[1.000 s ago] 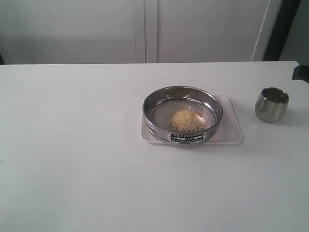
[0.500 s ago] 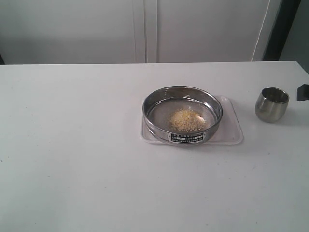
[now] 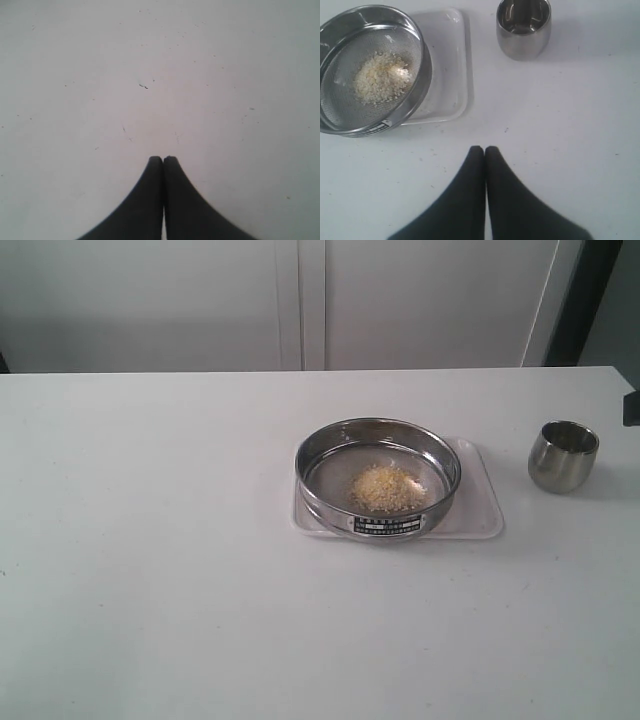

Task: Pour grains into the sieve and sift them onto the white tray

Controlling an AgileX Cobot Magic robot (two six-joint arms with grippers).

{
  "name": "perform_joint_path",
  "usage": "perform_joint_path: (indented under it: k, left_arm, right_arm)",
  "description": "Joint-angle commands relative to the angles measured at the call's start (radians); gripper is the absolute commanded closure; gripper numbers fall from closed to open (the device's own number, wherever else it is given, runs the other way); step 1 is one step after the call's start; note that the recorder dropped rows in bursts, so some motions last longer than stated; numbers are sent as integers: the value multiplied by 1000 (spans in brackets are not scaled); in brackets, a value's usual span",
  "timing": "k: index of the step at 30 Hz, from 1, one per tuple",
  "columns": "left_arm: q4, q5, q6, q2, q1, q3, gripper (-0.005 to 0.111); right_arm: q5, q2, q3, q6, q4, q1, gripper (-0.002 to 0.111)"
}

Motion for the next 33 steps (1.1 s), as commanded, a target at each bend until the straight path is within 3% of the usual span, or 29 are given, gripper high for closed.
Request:
perform_joint_path:
  k: [1, 33]
  left_arm:
    - [-4, 5, 0, -4, -5, 9, 107]
    - [-4, 5, 0, -4, -5, 9, 107]
  right_arm:
    - [6, -48, -4, -16, 2, -6, 108]
    - [-8, -112, 2, -33, -1, -6, 108]
